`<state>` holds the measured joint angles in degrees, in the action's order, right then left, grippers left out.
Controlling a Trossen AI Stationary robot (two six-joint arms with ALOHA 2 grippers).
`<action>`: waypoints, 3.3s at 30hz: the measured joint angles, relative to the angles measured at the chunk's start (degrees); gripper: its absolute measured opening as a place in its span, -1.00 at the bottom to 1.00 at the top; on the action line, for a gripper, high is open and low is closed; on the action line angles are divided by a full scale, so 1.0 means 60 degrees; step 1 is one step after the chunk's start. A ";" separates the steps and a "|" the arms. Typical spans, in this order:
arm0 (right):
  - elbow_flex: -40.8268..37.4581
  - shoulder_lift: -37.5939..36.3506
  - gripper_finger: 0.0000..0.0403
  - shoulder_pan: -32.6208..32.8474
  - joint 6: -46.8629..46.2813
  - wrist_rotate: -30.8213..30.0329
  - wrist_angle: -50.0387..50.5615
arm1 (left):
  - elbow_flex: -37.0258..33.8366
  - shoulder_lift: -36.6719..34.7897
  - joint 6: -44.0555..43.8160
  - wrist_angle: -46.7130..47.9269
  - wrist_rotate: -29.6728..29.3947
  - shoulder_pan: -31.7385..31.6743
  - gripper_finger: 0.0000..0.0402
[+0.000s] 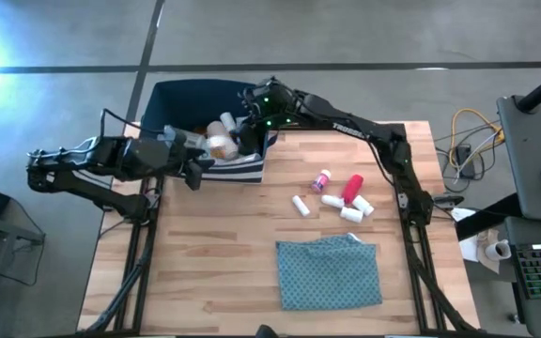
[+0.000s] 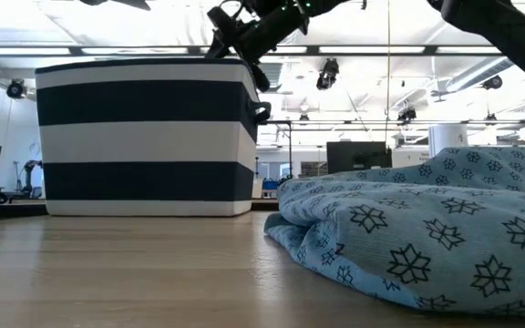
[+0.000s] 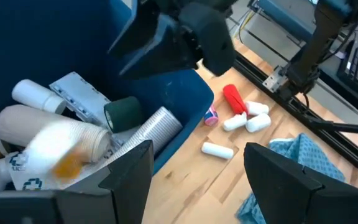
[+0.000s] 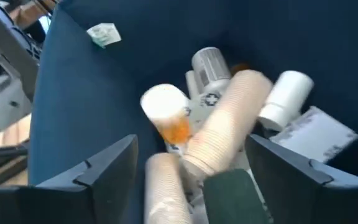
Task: Pick & place medical supplies in basket/bin
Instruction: Put the pink medicine bottle into the blue bin
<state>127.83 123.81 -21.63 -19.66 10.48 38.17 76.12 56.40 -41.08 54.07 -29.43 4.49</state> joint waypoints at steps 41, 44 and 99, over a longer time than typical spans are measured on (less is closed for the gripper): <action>-0.2728 -0.3008 0.52 0.0318 0.0169 -0.5717 0.3323 | 0.0000 -0.0015 0.0506 0.0021 -0.0223 -0.0007 0.15; -0.3258 -0.3514 0.53 0.0404 -0.0084 -0.6203 0.3160 | 0.0000 -0.0015 0.0506 0.0017 -0.0383 -0.0007 0.15; -1.2639 -0.5308 0.50 0.0635 1.0115 -0.3406 -0.1321 | 0.0000 -0.0018 0.0499 -0.0497 -0.0372 -0.0007 0.15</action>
<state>51.99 91.96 -17.82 41.03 -9.96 30.24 76.12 56.29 -38.09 51.09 -31.66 4.45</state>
